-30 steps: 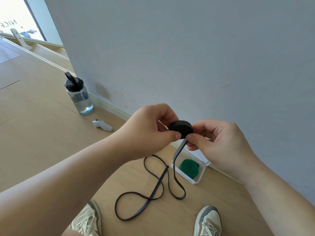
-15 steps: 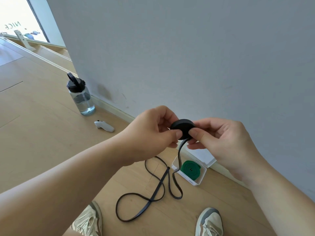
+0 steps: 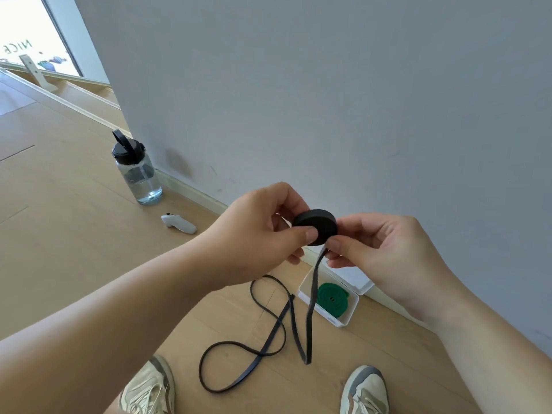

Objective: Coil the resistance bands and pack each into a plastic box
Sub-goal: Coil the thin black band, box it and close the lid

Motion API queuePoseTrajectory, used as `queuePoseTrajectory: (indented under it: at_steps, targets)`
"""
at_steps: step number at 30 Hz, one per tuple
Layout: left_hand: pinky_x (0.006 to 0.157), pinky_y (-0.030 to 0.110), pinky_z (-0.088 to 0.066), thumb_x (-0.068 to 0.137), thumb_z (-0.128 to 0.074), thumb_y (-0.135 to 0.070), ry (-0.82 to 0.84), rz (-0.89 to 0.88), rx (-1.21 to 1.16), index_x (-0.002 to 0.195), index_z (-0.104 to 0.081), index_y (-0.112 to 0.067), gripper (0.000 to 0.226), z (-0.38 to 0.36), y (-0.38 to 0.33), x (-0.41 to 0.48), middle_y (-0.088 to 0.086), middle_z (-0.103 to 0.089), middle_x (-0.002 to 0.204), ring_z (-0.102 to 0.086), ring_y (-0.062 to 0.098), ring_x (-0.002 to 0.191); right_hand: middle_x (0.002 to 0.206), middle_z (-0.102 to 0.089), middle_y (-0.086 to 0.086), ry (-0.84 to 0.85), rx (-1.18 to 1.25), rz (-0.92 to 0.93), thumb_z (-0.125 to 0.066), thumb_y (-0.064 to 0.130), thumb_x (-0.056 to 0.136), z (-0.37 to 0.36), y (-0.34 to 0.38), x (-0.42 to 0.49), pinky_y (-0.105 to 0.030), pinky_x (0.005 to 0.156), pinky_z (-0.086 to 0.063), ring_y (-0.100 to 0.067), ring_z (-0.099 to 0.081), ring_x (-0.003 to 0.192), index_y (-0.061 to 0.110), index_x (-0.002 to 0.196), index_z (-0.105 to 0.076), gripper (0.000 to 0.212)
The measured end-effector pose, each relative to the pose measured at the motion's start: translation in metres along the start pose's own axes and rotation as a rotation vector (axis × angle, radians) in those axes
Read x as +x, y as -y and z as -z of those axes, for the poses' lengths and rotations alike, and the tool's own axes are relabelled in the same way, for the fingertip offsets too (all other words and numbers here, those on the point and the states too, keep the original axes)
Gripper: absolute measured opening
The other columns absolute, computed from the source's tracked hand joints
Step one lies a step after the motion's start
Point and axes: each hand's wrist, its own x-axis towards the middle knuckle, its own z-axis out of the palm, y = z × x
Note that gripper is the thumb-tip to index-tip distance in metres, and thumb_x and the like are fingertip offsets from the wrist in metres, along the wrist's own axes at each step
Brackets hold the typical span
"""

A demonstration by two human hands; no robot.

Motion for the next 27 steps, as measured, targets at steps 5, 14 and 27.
queuePoseTrajectory:
  at_steps: [5,14,27]
  targets:
    - [0.069,0.025,-0.06,0.093,-0.074,-0.024,0.004,-0.119,0.302,0.103,-0.065,-0.032,0.016,-0.003,0.005,-0.001,-0.013,-0.072,0.087,-0.071,0.007,0.072,0.076,-0.076,0.011,-0.025,-0.276,0.062,-0.077,0.014,0.09,-0.002,-0.005,0.0,-0.034,0.078,-0.063,-0.012,-0.074,0.071,0.031,0.087,-0.079,0.017]
    - [0.073,0.017,-0.057,0.093,-0.073,-0.02,-0.024,-0.08,0.211,0.099,-0.068,-0.034,0.017,-0.004,0.004,0.0,-0.012,-0.074,0.089,-0.071,0.001,0.079,0.078,-0.075,0.009,-0.025,-0.336,0.108,-0.079,0.013,0.087,-0.003,-0.004,0.0,-0.028,0.078,-0.06,-0.009,-0.071,0.075,0.035,0.091,-0.077,0.023]
    - [0.075,0.021,-0.061,0.09,-0.078,-0.018,0.009,0.006,0.125,0.105,-0.073,-0.028,0.018,-0.008,0.01,0.002,-0.011,-0.077,0.096,-0.075,0.008,0.079,0.074,-0.079,0.003,-0.078,-0.123,-0.007,-0.085,0.019,0.082,0.004,-0.001,-0.001,-0.043,0.079,-0.064,-0.015,-0.077,0.07,0.027,0.084,-0.081,0.01]
